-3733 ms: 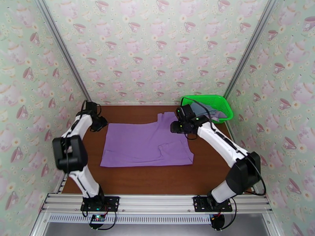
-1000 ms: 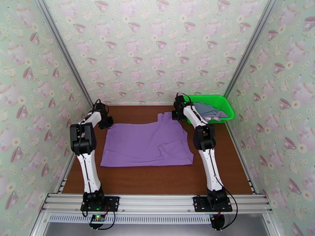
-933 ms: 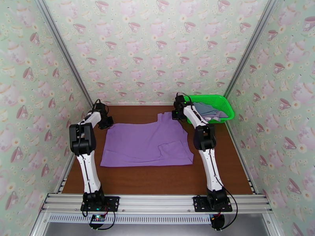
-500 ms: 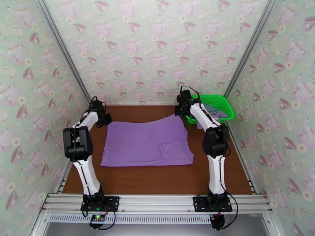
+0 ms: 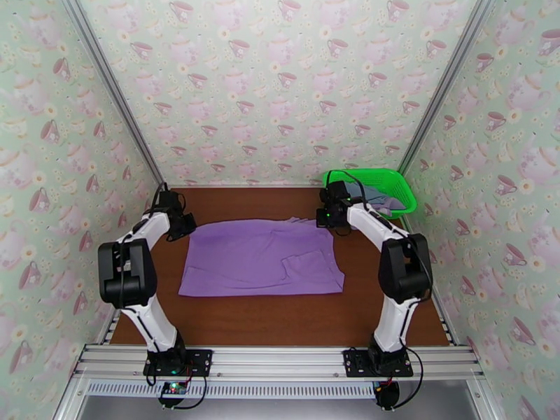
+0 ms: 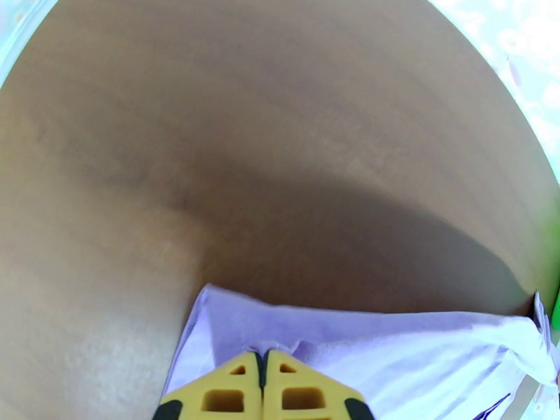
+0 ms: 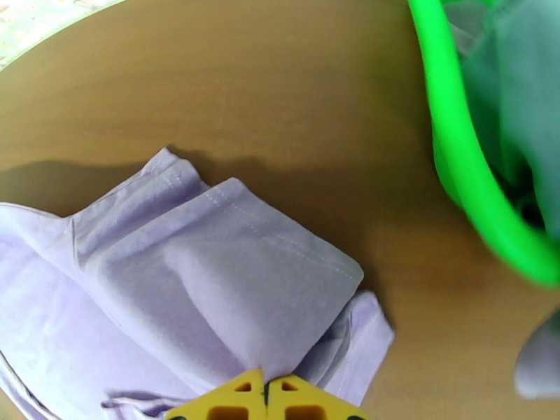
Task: Fold and stack the mixed laundry pile
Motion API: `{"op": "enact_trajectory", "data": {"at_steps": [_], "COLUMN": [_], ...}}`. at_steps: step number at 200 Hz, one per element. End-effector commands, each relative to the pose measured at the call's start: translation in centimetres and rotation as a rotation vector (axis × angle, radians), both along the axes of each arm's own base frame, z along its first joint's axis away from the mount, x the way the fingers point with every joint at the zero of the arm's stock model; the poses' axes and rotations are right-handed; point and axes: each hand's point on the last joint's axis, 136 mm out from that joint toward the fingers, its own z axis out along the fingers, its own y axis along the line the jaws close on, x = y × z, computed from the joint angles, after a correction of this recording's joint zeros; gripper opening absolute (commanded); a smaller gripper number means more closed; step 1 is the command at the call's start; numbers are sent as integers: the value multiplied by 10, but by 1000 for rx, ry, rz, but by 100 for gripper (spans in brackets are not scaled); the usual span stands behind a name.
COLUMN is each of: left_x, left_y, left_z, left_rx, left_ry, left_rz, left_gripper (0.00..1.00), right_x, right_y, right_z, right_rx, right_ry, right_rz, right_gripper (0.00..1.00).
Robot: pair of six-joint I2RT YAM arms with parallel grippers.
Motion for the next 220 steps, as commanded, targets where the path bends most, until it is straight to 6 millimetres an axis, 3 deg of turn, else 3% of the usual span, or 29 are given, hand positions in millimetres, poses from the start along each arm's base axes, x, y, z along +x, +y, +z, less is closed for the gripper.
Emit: {"op": "enact_trajectory", "data": {"at_steps": [1, 61, 112, 121, 135, 151, 162, 193, 220], "left_x": [-15, -53, -72, -75, -78, -81, -82, -78, -76], "left_y": [8, 22, 36, 37, 39, 43, 46, 45, 39], "left_z": [-4, -26, -32, -34, -34, -29, -22, 8, 32], "left_rx": [21, 115, 200, 207, 219, 250, 276, 319, 340], "left_ry": [10, 126, 208, 219, 227, 232, 229, 193, 181], "left_rz": [51, 93, 127, 137, 146, 159, 163, 154, 157], "left_gripper": [0, 0, 0, 9, 31, 62, 73, 78, 78], "right_x": [-10, -50, -69, -71, -76, -78, -79, -78, -70], "right_y": [-2, -24, -34, -35, -36, -38, -41, -41, -20], "right_z": [1, -36, -68, -72, -79, -78, -74, -45, -15], "right_rx": [42, -17, -61, -64, -75, -89, -103, -117, -102], "right_ry": [-27, 52, 137, 154, 178, 184, 182, 148, 103], "right_rz": [-35, -105, -145, -147, -147, -146, -143, -129, -71], "right_gripper": [0, 0, 0, 0, 13, 29, 35, 45, 49]}}
